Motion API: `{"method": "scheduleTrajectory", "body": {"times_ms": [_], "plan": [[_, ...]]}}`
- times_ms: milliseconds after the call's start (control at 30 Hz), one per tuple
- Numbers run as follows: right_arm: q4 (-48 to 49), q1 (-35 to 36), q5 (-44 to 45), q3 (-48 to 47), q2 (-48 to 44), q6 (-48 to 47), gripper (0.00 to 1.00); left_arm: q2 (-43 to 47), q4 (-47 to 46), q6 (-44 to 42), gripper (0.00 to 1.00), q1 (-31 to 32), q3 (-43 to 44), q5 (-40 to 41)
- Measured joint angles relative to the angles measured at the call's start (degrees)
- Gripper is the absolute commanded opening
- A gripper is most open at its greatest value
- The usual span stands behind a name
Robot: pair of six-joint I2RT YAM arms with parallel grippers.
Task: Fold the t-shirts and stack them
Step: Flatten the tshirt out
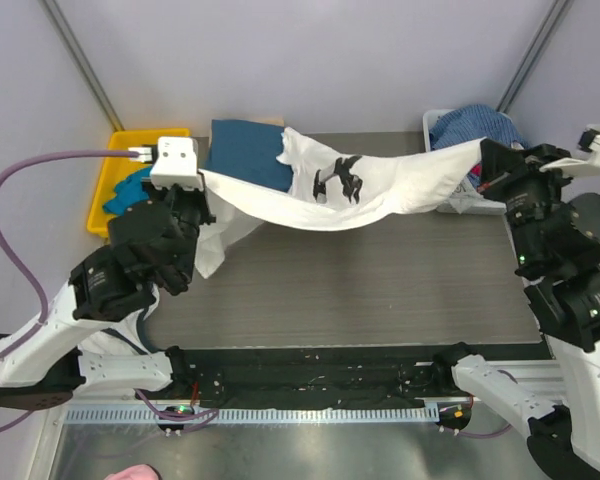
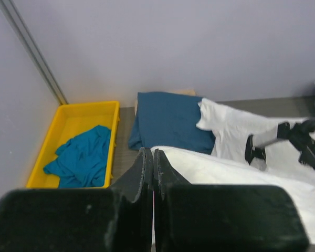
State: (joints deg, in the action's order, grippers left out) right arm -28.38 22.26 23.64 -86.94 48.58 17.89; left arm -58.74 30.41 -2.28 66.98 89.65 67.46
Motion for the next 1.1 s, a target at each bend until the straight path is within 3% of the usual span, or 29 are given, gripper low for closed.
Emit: {"method": "scheduleTrajectory", "body": {"times_ms": [200,700,933,1100], "plan": [[0.1,0.0,-2.7,-5.7,-2.1,-4.4,0.01,2.5,-2.4,-4.0,0.00,0.0,5.2,-0.8],[-0.7,0.0,-12.3,-16.7,-2.6,-8.9,0.01,10.3,0.3,-2.7,0.00,0.0,10.0,-11.9],[1.0,0.0,-11.5,-10.9,-2.2,-8.8,0.01,11.0,-4.8,-5.9,0.00,0.0,-2.3,-11.3],[3.5,0.0,-10.6,-5.3,3.8,-8.7,0.01,9.4,-12.9,-11.7,0.00,-2.0,-13.4,-10.9]]}}
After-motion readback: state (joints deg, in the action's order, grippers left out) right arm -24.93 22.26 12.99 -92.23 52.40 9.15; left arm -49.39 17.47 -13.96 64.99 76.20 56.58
